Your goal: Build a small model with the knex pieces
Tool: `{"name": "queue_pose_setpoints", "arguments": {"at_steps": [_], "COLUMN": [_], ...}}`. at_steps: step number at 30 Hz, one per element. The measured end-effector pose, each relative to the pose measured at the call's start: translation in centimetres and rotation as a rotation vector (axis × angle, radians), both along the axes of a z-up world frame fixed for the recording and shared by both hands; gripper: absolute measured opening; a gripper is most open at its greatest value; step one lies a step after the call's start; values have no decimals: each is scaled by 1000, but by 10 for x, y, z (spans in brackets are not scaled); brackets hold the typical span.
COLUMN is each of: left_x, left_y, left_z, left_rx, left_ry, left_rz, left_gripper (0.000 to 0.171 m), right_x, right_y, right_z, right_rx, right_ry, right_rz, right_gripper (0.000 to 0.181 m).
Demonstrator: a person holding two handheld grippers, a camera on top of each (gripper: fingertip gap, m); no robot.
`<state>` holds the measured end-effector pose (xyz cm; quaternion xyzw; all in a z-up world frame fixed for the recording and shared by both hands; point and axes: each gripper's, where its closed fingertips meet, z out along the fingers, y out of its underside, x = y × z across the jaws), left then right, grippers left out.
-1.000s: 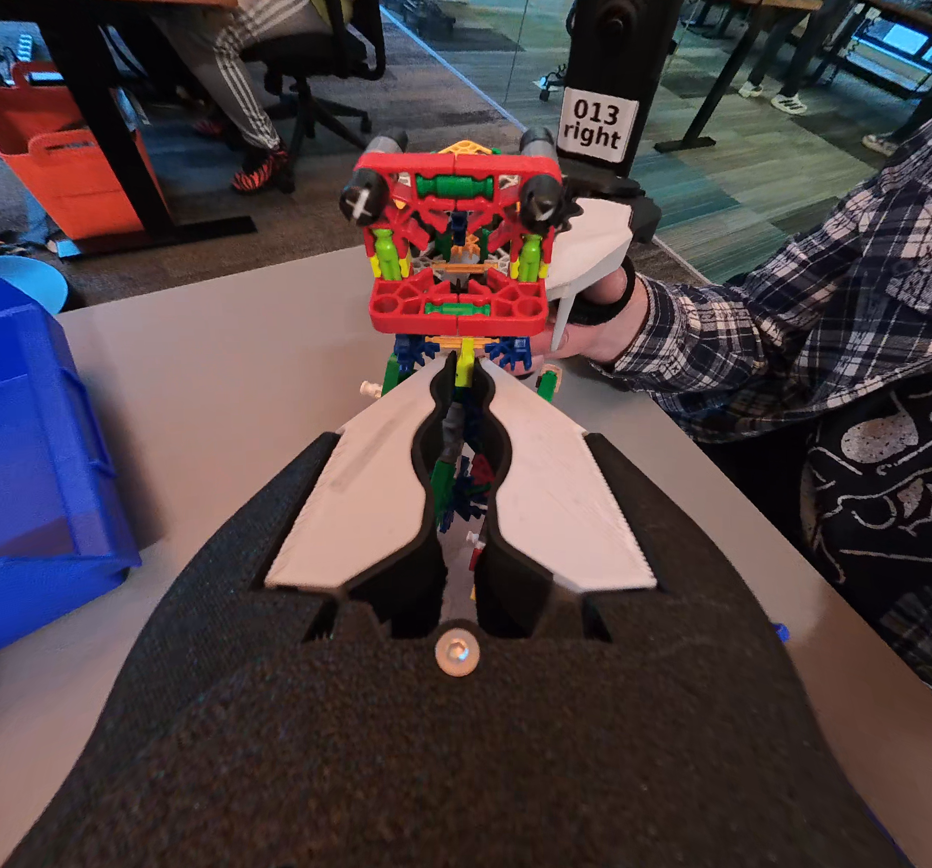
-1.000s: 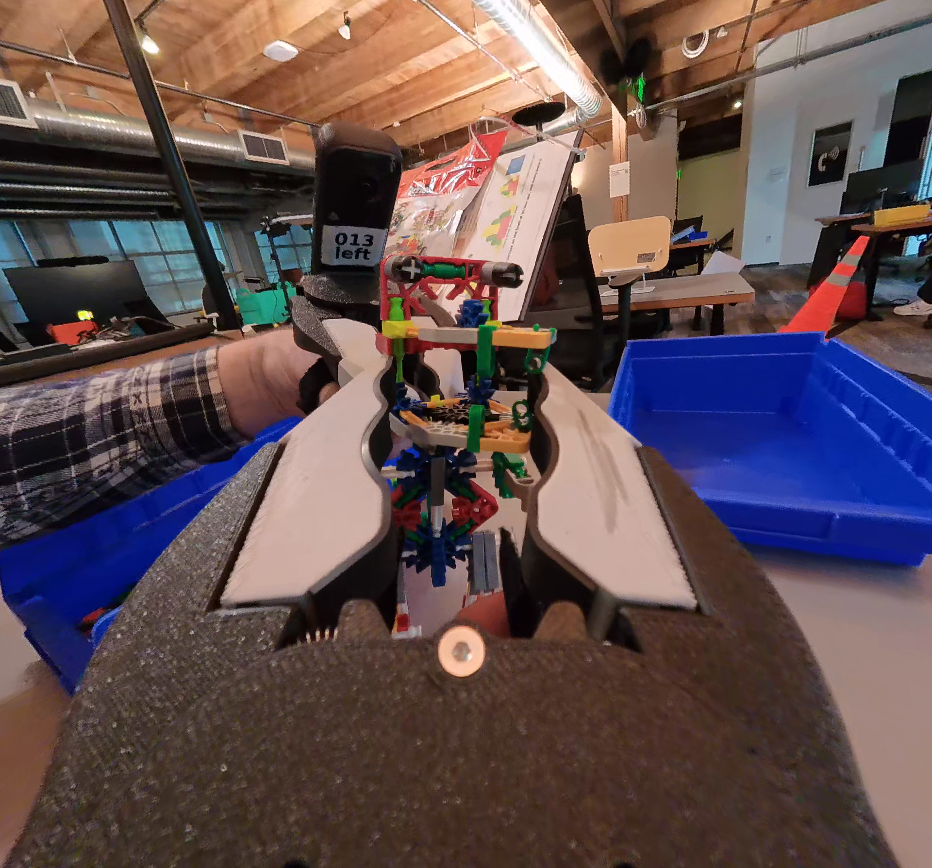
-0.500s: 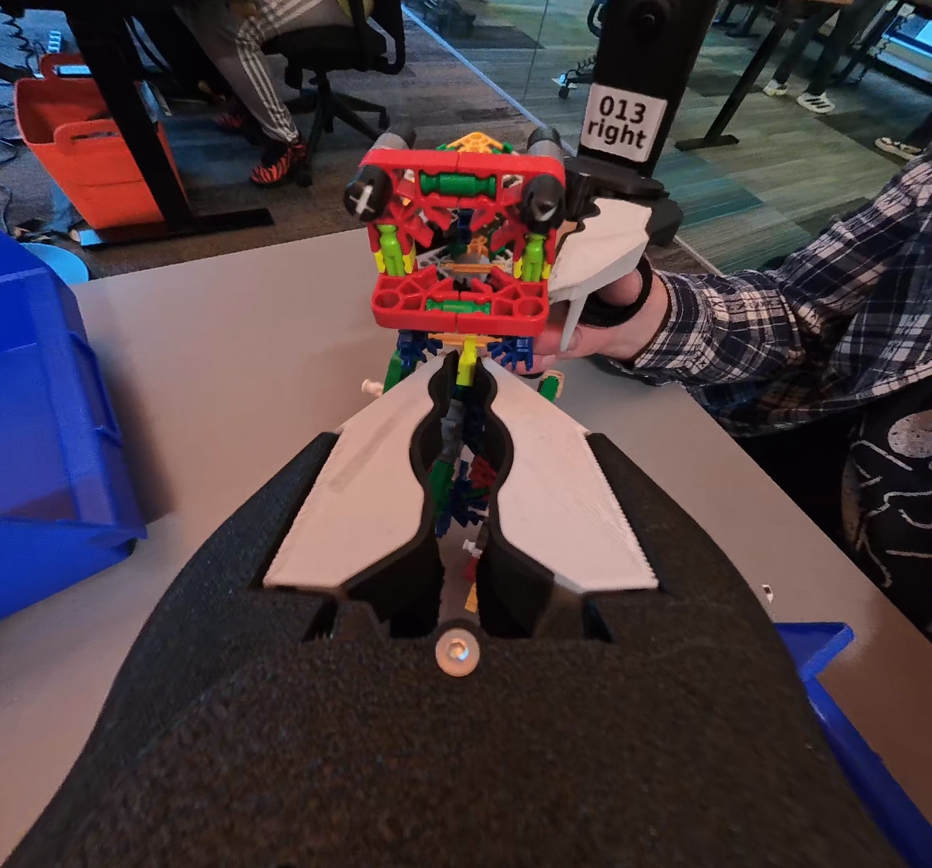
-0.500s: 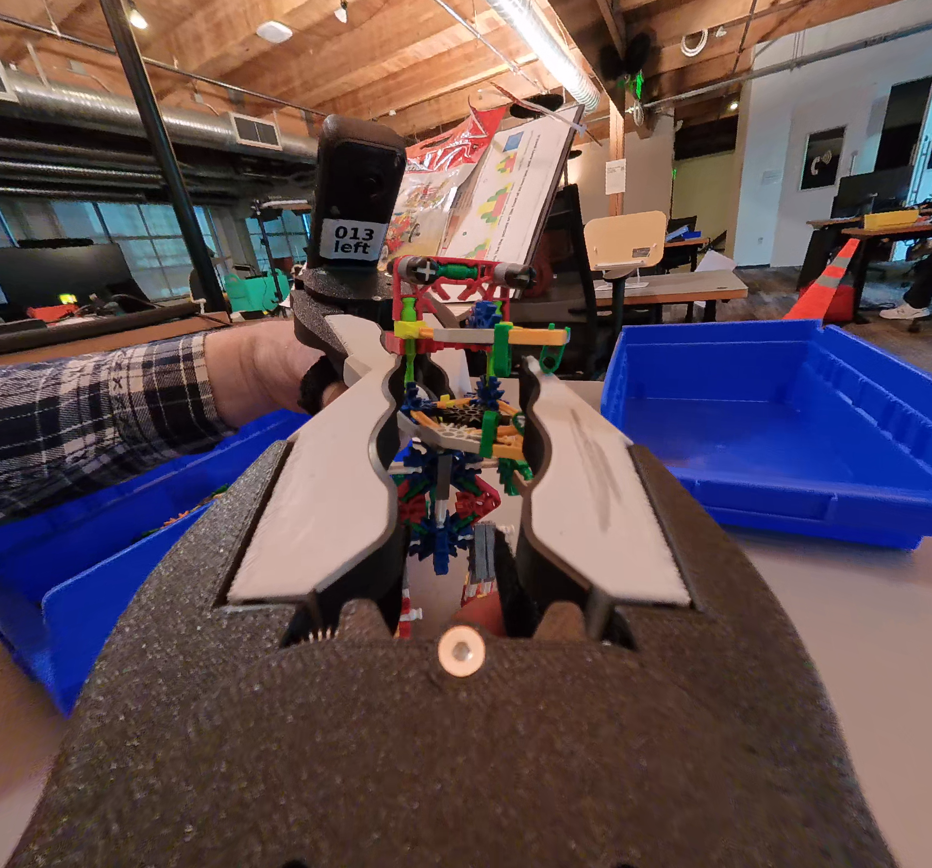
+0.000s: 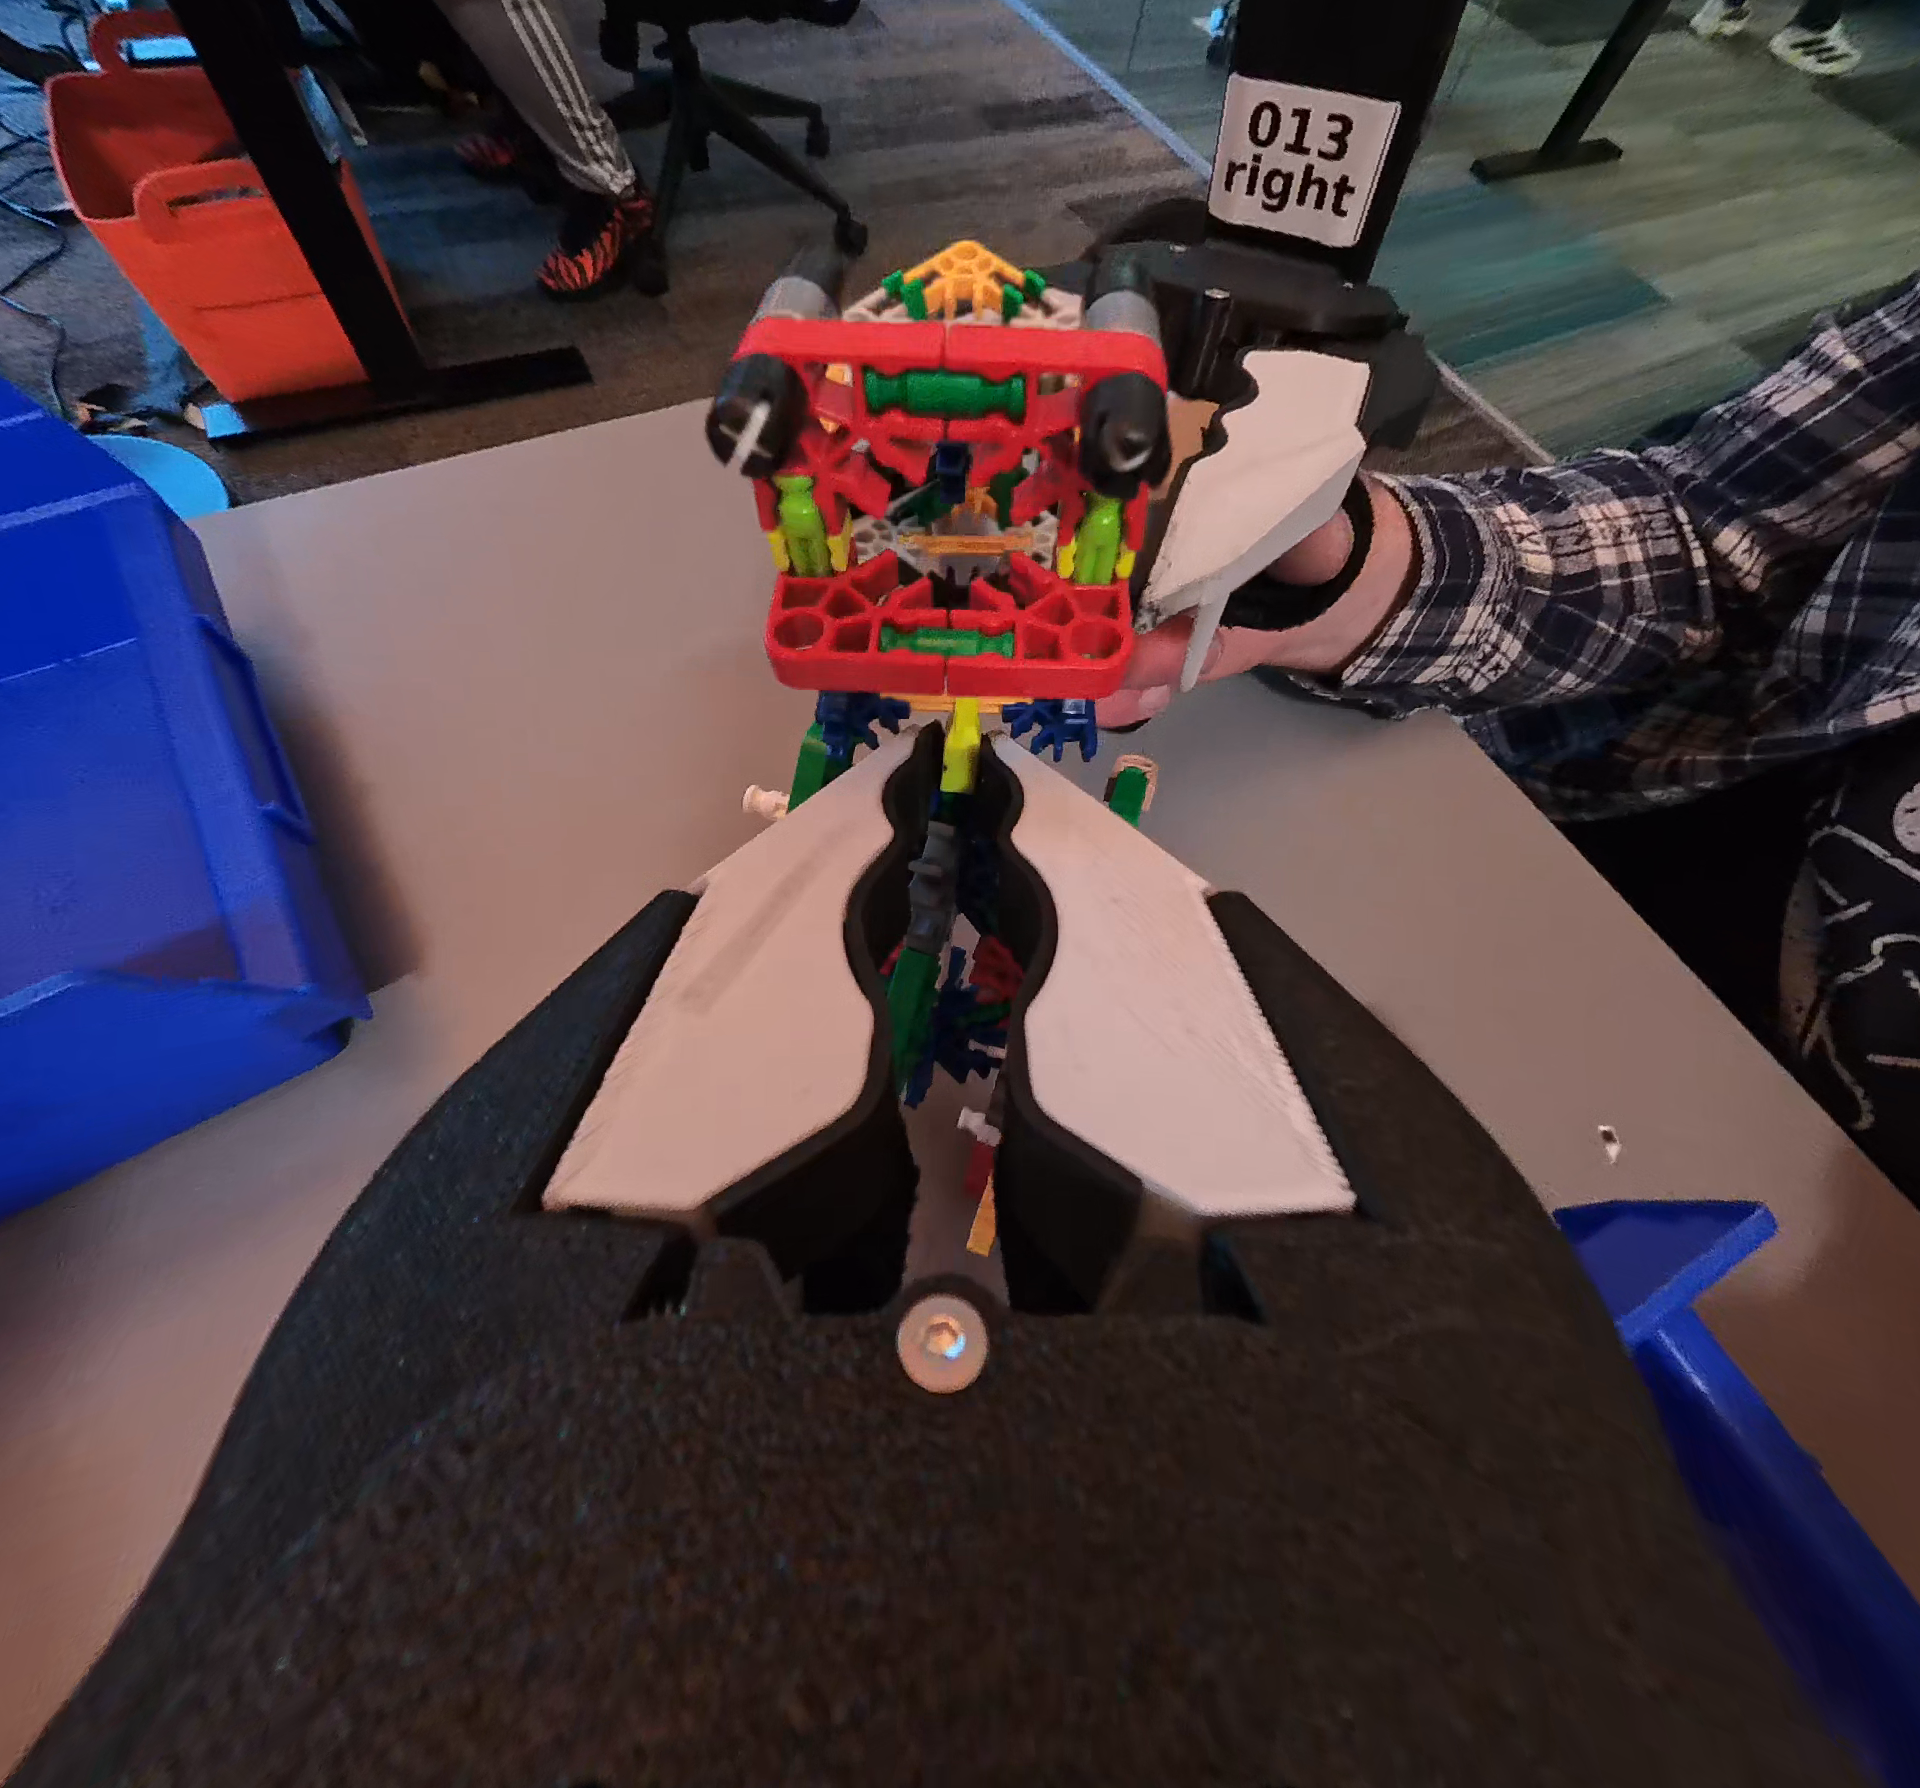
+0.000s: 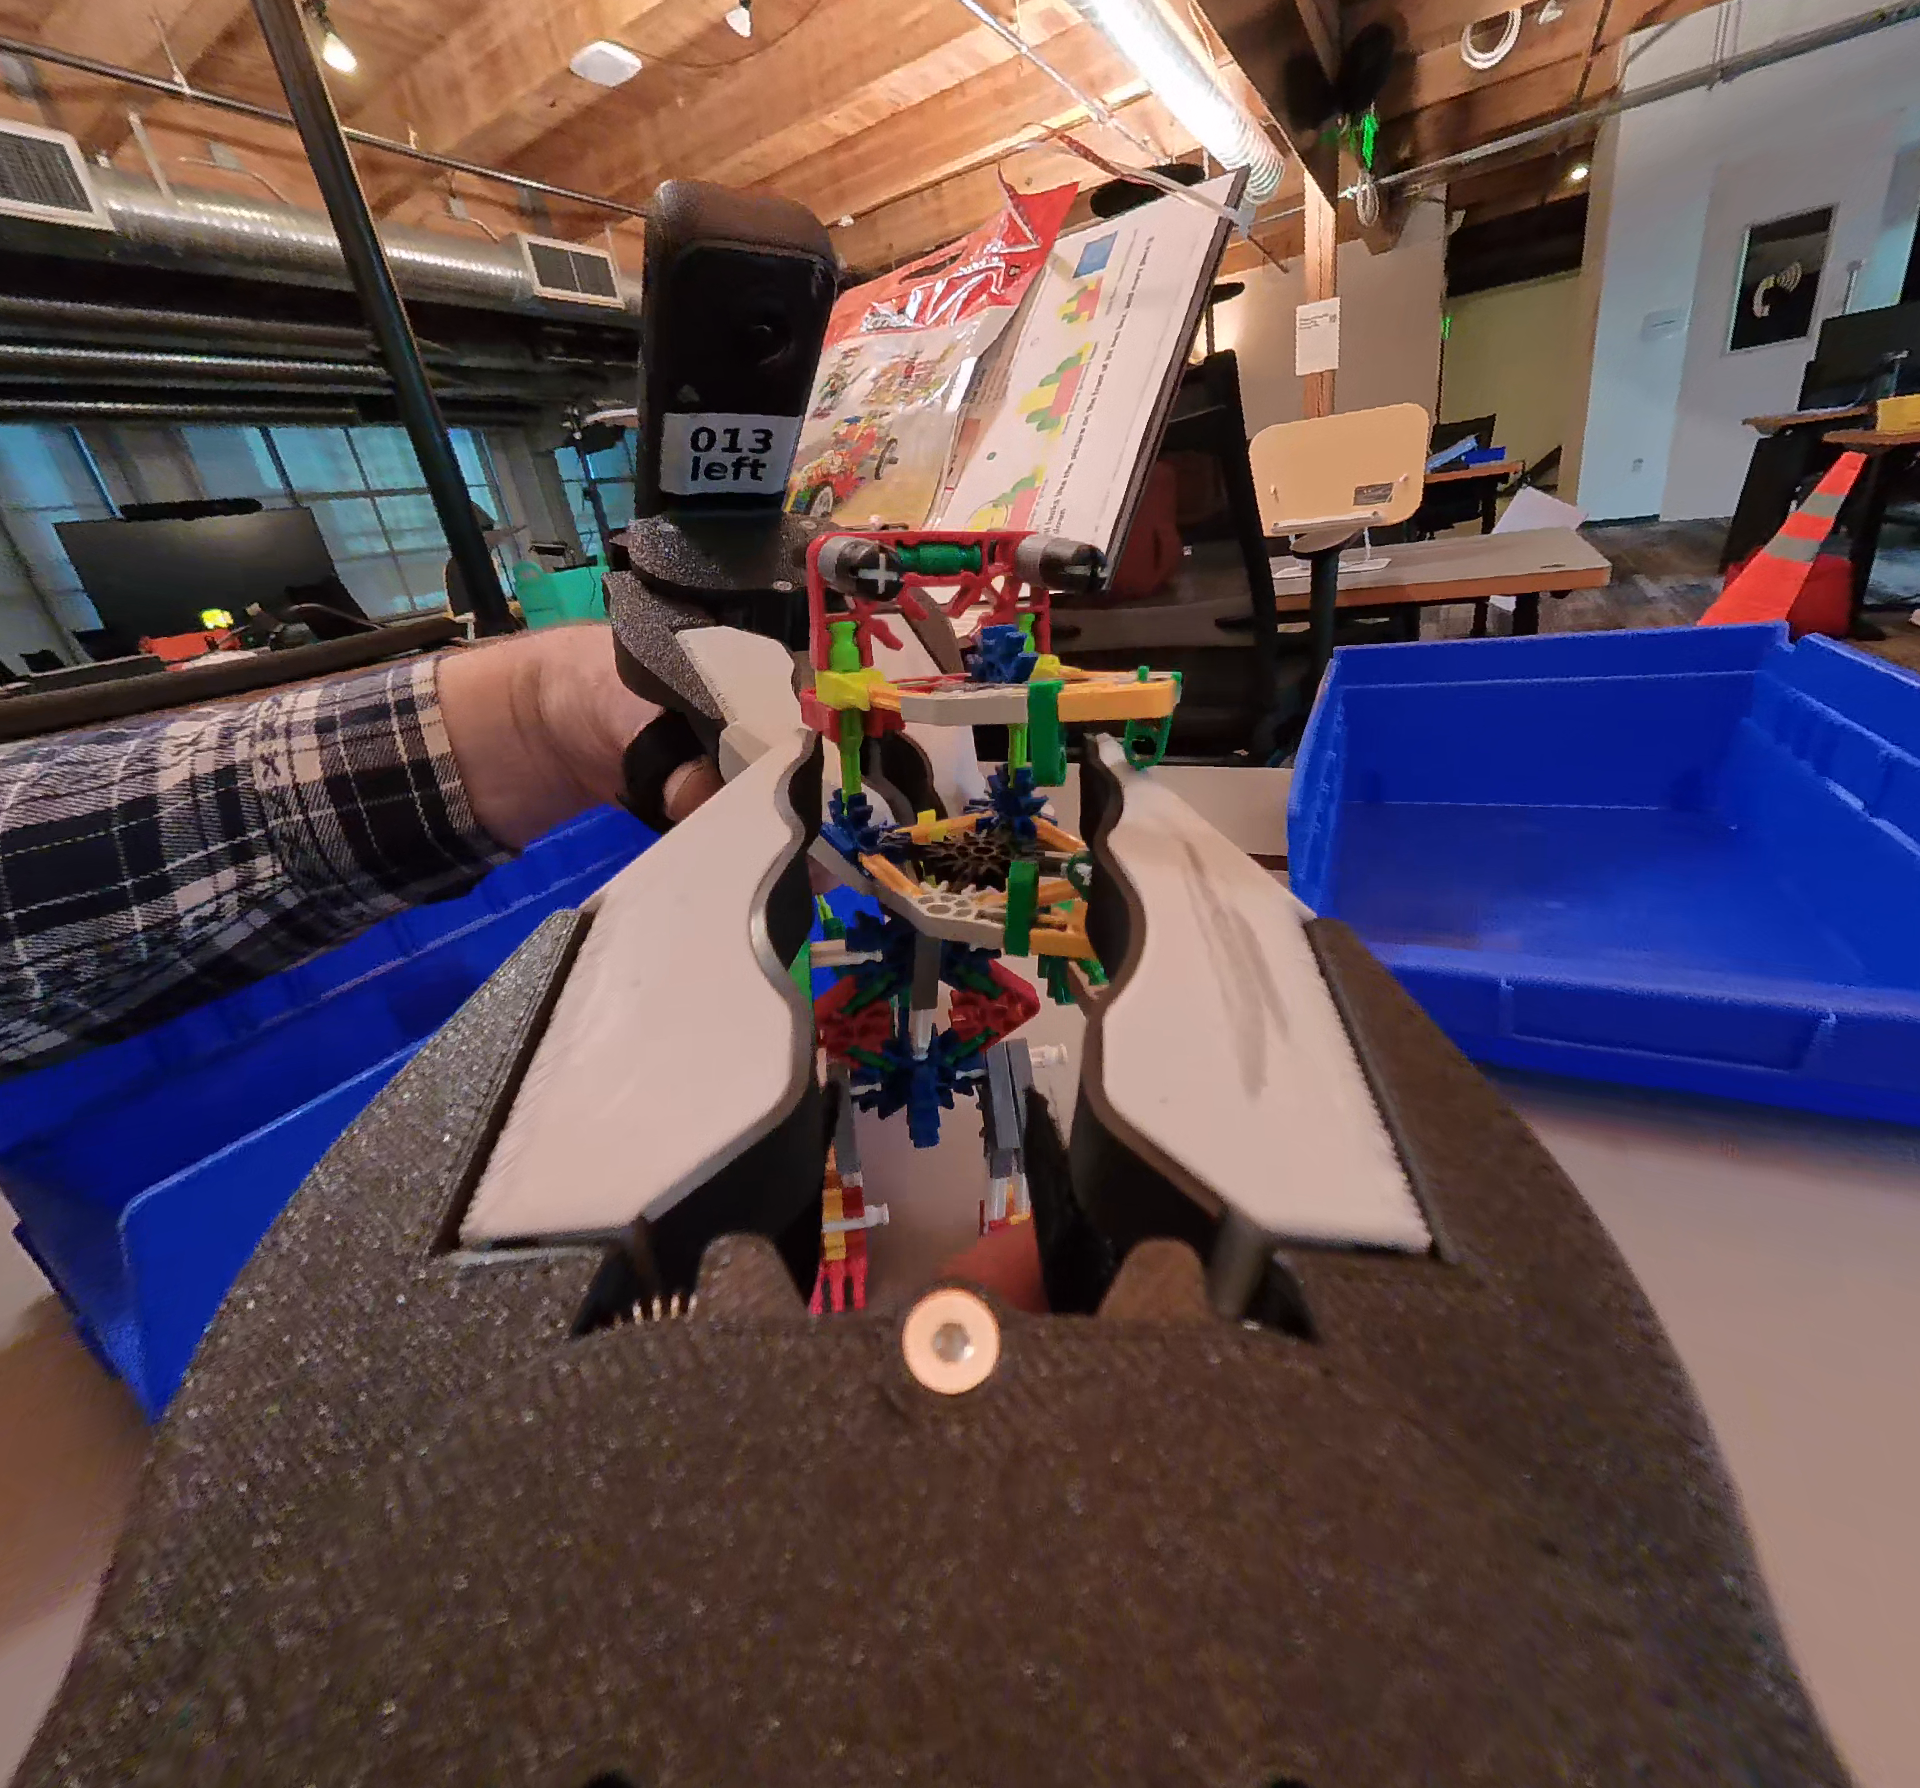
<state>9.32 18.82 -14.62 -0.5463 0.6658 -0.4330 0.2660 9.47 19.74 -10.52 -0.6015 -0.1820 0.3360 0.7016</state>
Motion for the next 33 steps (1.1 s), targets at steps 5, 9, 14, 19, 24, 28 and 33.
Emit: {"name": "queue_pose_setpoints", "arguments": {"at_steps": [5, 9, 14, 19, 24, 28, 33], "left_x": [2, 3, 0, 5, 10, 16, 16], "left_y": [-2, -4, -13, -19, -20, -15, -2], "left_z": [5, 17, 35, 38, 34, 30, 25], "left_rx": [35, 9, -55, -83, -104, -134, -119], "left_ry": [-21, -83, -168, -200, -195, -177, -170], "left_rz": [-12, -19, -59, -86, -105, -76, -6], "left_gripper": [5, 4, 4, 4, 4, 15, 31], "right_x": [0, -1, 4, -9, -2, 4, 9], "right_y": [-2, -6, -14, -13, -12, -11, -7], "right_z": [2, 5, 19, 7, 6, 7, 4], "right_rx": [-2, -6, 20, -37, -19, 8, 5], "right_ry": [11, 29, 90, 91, 70, 46, 40], "right_rz": [11, 33, 67, 167, 139, 95, 63], "right_gripper": [53, 68, 77, 73, 54, 53, 52]}}
